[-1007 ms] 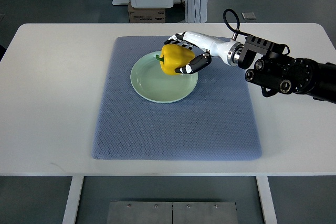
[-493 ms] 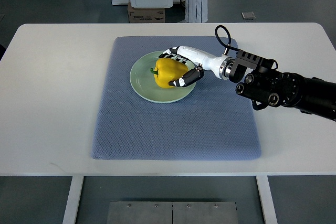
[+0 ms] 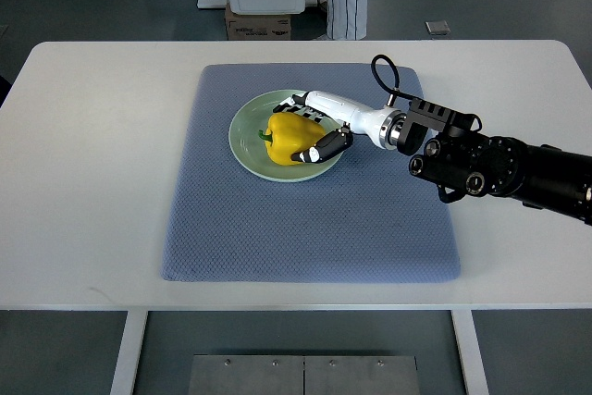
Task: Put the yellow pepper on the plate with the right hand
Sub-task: 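Lower the pepper onto the green plate with the right hand, then open the right hand's fingers and withdraw from the pepper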
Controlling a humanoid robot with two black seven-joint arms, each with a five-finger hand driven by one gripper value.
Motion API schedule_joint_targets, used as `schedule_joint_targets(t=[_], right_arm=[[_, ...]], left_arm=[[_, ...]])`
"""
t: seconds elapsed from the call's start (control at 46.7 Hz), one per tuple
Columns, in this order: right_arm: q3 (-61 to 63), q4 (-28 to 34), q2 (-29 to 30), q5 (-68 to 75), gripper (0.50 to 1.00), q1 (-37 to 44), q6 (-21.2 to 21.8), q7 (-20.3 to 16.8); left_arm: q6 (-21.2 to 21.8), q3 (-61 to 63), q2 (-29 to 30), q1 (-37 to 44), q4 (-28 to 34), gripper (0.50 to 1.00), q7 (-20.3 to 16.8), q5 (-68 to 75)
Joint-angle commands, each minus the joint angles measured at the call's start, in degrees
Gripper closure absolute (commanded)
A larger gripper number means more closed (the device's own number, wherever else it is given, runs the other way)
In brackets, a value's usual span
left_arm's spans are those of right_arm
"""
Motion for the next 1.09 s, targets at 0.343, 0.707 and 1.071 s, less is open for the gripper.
schedule_joint_targets(t=[0.343, 0.707, 1.071], right_arm=[[0.08, 0.01, -0.09, 0.00, 0.712, -0.01, 0.01, -0.06], [1.57, 0.01, -0.09, 0.00, 0.532, -0.71, -0.34, -0.06], [7.81, 0.01, -1.76, 1.93, 0.502, -0.71, -0.61, -0.06]], left_arm=[[0.00, 0.00, 0.00, 0.00, 0.00, 0.500, 0.00, 0.00], [0.00, 0.00, 0.00, 0.00, 0.00, 0.500, 0.00, 0.00], [0.00, 0.00, 0.00, 0.00, 0.00, 0.500, 0.00, 0.00]])
